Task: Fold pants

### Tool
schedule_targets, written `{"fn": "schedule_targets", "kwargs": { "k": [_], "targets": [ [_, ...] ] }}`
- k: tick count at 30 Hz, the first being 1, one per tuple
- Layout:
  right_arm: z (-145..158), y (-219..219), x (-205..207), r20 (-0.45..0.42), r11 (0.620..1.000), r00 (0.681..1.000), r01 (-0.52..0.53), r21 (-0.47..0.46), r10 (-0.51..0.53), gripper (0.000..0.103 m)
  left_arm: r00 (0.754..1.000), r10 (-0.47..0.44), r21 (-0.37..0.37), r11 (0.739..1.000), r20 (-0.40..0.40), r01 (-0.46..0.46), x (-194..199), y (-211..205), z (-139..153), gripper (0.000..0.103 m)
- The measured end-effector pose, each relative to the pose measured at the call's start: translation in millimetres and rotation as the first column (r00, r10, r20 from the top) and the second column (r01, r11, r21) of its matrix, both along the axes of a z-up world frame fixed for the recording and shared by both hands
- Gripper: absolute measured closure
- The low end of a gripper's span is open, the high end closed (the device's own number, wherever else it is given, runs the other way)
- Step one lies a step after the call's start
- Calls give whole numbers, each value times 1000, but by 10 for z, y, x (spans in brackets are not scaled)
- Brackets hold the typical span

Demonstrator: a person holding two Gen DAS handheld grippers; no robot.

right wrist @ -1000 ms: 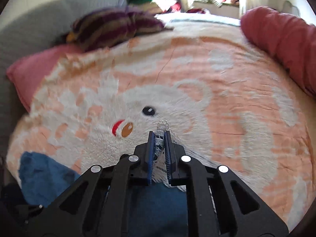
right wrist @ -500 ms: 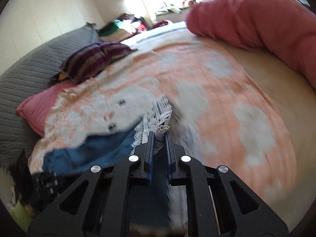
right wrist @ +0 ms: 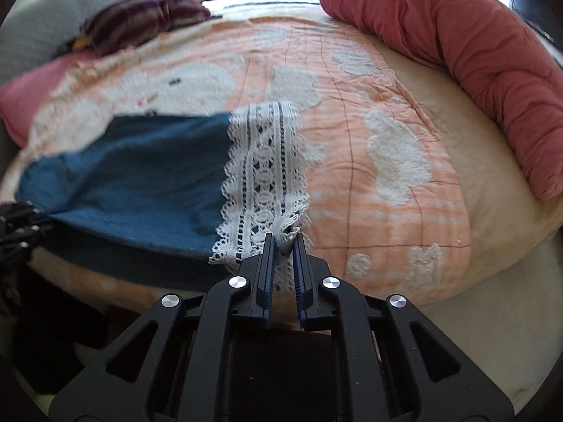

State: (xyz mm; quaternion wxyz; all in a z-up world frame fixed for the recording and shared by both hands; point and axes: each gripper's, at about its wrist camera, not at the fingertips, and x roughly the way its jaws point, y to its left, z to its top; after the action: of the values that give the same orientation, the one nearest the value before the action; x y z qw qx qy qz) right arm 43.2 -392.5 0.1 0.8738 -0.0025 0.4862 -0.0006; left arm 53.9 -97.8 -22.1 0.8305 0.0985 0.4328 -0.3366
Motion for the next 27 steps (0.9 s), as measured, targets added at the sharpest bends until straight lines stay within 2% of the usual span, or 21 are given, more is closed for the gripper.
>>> {"fn": "schedule_targets", "kwargs": {
  "k": [4, 7, 9, 11, 12, 13, 15, 16, 18, 21, 22, 23, 24, 25, 27],
  "targets": [
    [-120, -13, 44, -71, 997, 997, 9, -70, -14, 94, 999, -14, 51, 999, -36, 16, 3, -43, -133, 94],
    [-89, -31, 0, -62, 988, 998, 12, -157, -22, 92, 999, -17, 53, 998, -43, 19, 1, -31, -139, 94],
    [-7, -71, -59, -23, 988, 999, 24, -154, -27, 91, 999, -19, 49, 999, -37, 20, -7, -33, -111, 94],
    [113, -25, -125, 34, 993, 999, -34, -117, 38, 84, 999, -20, 50, 999, -34, 22, -11, -46, -105, 94],
    [144, 81, -150, 37, 986, 994, -101, -131, 107, 71, 999, -21, 52, 998, -35, 23, -9, -52, -107, 94],
    [148, 186, -160, 24, 977, 986, -158, -146, 163, 64, 999, -21, 54, 998, -36, 23, -10, -55, -111, 94],
    [147, 433, -199, 7, 943, 956, -287, -167, 292, 64, 999, -21, 55, 998, -37, 23, -8, -53, -114, 94],
    [140, 628, -230, -2, 911, 925, -375, -172, 381, 64, 999, -19, 53, 998, -38, 21, -3, -49, -111, 94],
    [97, 845, -231, -30, 868, 886, -460, -184, 463, 64, 999, -18, 51, 998, -38, 20, -6, -45, -109, 94],
    [-132, 1206, -160, -145, 771, 808, -589, -243, 571, 64, 999, -20, 51, 998, -40, 22, -5, -45, -113, 94],
    [-210, 1281, -120, -184, 742, 783, -622, -252, 594, 65, 999, -20, 50, 999, -41, 22, -4, -44, -112, 94],
    [-274, 1344, -72, -220, 721, 765, -644, -256, 605, 72, 999, -21, 50, 999, -41, 23, -2, -45, -109, 94],
    [-340, 1383, -16, -251, 706, 757, -653, -273, 604, 96, 999, -21, 45, 999, -44, 23, 2, -42, -105, 94],
    [-370, 1415, 22, -270, 701, 754, -657, -277, 599, 102, 998, -24, 41, 999, -50, 26, 4, -36, -104, 94],
    [-399, 1395, 65, -295, 703, 743, -666, -248, 600, 102, 998, -35, 37, 999, -59, 38, 4, -27, -89, 94]
  ]
}}
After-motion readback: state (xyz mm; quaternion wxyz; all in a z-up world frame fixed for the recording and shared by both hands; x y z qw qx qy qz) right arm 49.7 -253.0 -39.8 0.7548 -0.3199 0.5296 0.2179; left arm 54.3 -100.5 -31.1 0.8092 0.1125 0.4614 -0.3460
